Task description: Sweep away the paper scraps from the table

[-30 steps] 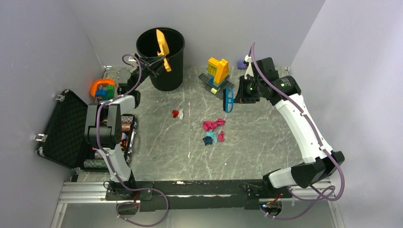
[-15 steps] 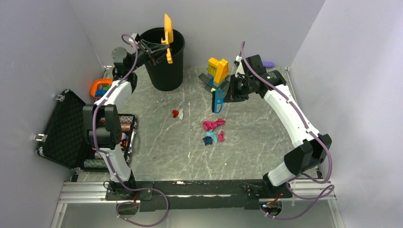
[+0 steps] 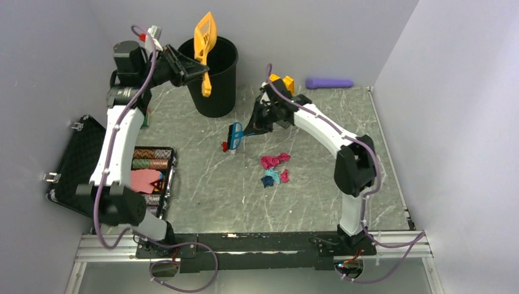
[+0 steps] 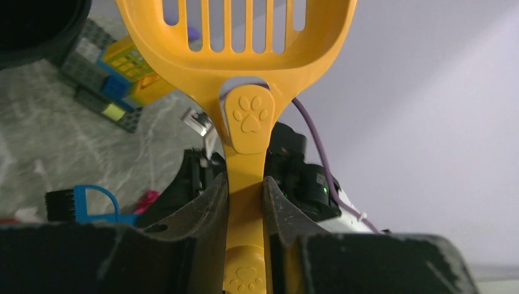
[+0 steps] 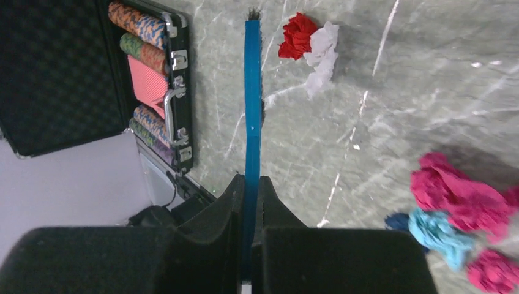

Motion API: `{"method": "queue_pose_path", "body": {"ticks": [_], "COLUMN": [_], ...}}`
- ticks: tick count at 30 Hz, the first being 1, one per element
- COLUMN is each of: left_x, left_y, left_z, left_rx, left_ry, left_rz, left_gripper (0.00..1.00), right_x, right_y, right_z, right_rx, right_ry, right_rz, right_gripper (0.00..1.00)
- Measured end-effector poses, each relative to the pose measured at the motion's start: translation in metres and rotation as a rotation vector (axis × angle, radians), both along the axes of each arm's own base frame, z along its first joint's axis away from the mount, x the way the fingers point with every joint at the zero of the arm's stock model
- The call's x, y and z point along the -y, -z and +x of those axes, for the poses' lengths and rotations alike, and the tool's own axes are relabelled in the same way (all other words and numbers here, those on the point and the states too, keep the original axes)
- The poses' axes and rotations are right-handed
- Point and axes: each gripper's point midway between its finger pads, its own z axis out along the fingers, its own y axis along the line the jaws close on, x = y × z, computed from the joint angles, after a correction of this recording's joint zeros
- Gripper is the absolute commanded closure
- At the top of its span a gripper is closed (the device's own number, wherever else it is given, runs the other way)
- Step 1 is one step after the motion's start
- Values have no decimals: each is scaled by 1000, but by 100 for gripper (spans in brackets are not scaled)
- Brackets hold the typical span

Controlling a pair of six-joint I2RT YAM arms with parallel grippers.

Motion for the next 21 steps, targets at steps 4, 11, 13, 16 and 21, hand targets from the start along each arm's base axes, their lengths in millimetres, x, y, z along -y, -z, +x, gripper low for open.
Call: {"method": "queue_pose_path", "body": {"ticks": [4, 11, 13, 16, 21], "left_x": [-13, -37, -41, -45, -41], "left_y": [-3, 40, 61, 99, 141], "left_z": [-50, -107, -114, -122, -134], "left_rx": [70, 64, 27, -52, -136], "left_ry": [-76, -185, -196, -191, -150], "left_rz": [140, 335, 377, 440, 532], "left_gripper": [100, 100, 100, 100, 100], "right_x": [-31, -58, -52, -41, 5], "right_y": [34, 85, 99, 107, 107], "right_z": [5, 17, 21, 25, 14], "right_rx": [-70, -124, -138, -150, -155], "right_ry": [12, 53, 84, 128, 203], "right_rz": [6, -14, -52, -88, -141], "right_gripper": [100, 100, 100, 100, 100]}}
